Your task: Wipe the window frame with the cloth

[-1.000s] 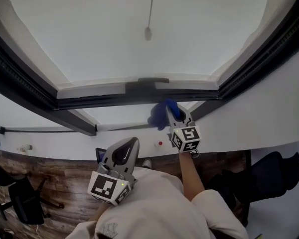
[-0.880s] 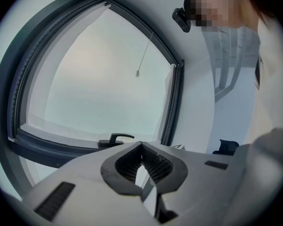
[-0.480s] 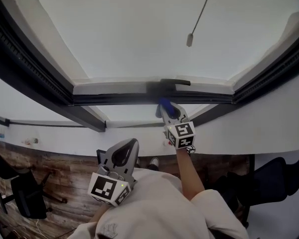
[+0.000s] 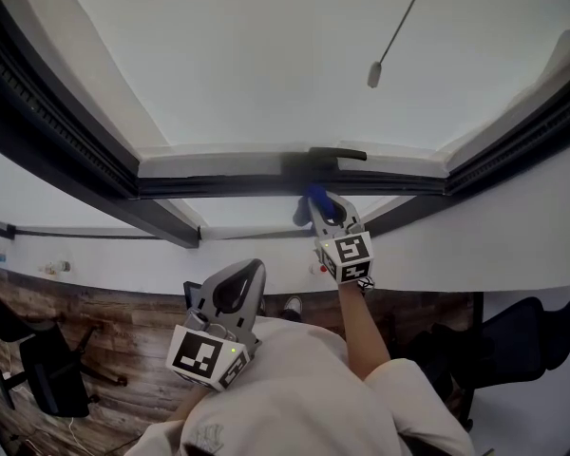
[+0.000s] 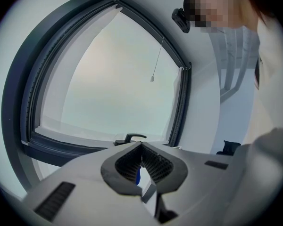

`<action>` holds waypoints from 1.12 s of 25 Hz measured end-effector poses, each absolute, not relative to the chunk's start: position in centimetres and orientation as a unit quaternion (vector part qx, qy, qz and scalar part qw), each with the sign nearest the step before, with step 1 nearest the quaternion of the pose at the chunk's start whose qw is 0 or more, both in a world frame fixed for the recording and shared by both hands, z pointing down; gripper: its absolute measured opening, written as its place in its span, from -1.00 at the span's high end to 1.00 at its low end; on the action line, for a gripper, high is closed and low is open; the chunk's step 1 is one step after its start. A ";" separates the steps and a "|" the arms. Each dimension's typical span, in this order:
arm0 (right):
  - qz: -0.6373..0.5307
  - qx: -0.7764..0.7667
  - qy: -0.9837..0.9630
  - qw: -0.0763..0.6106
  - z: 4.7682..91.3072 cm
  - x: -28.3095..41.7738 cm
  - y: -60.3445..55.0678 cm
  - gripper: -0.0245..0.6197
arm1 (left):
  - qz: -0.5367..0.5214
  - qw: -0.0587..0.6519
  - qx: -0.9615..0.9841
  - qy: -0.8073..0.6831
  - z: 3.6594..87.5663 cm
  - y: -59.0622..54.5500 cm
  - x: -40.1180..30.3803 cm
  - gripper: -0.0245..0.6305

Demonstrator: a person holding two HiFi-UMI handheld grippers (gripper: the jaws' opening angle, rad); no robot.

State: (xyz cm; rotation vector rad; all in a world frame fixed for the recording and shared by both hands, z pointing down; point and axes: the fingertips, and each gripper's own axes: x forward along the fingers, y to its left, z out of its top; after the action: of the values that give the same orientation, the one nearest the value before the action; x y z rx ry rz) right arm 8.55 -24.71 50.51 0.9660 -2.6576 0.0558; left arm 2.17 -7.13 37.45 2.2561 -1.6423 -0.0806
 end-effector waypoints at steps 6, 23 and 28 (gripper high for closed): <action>0.008 0.325 -0.931 0.166 50.6 8.6 -24.7 0.74 | -0.027 0.171 0.800 -0.574 37.3 -7.7 3.0 0.90; 0.010 0.336 -0.927 0.166 50.5 12.1 -25.9 0.75 | -0.024 0.171 0.804 -0.570 37.3 -8.8 5.7 0.90; 0.013 0.344 -0.924 0.165 50.5 13.6 -26.5 0.75 | -0.022 0.171 0.807 -0.565 37.3 -9.2 6.7 0.90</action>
State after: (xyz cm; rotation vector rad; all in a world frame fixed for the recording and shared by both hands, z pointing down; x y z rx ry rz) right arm 13.56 -26.46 50.45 0.9808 -2.6338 0.0371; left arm 6.68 -9.19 37.32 2.2908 -1.6057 -0.0620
